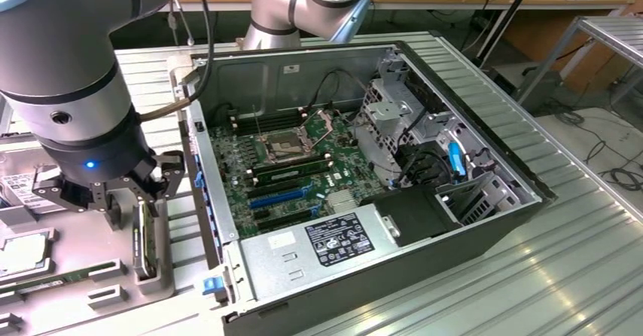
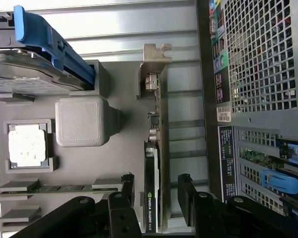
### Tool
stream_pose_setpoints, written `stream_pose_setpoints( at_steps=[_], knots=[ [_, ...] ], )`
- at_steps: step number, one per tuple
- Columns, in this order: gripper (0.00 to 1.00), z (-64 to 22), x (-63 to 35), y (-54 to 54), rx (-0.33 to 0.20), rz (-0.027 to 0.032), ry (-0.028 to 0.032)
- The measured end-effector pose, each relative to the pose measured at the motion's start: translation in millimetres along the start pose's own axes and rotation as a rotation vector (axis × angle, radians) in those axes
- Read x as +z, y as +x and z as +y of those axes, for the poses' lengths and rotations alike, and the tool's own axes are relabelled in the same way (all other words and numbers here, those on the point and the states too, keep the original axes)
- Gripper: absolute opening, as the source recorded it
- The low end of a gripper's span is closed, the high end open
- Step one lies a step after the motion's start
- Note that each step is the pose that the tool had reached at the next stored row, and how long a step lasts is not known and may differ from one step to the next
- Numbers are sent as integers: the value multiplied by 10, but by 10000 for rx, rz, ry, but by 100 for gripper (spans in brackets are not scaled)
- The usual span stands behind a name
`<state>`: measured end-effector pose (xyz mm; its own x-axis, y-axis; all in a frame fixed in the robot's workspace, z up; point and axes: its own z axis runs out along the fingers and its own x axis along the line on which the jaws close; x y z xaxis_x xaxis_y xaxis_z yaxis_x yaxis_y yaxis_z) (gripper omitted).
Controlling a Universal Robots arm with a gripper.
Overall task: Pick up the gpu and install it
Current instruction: 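Pick up the gpu and move the gpu toward the slot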
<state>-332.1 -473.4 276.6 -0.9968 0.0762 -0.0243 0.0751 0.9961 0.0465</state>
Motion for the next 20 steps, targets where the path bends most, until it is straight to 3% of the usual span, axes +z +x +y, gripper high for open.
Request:
stream_pose_setpoints(
  at_steps=[8, 20],
  knots=[
    [48, -5, 54, 27, -1, -1, -1],
    [48, -14, 243, 38, 0, -1, -1]
  ],
)
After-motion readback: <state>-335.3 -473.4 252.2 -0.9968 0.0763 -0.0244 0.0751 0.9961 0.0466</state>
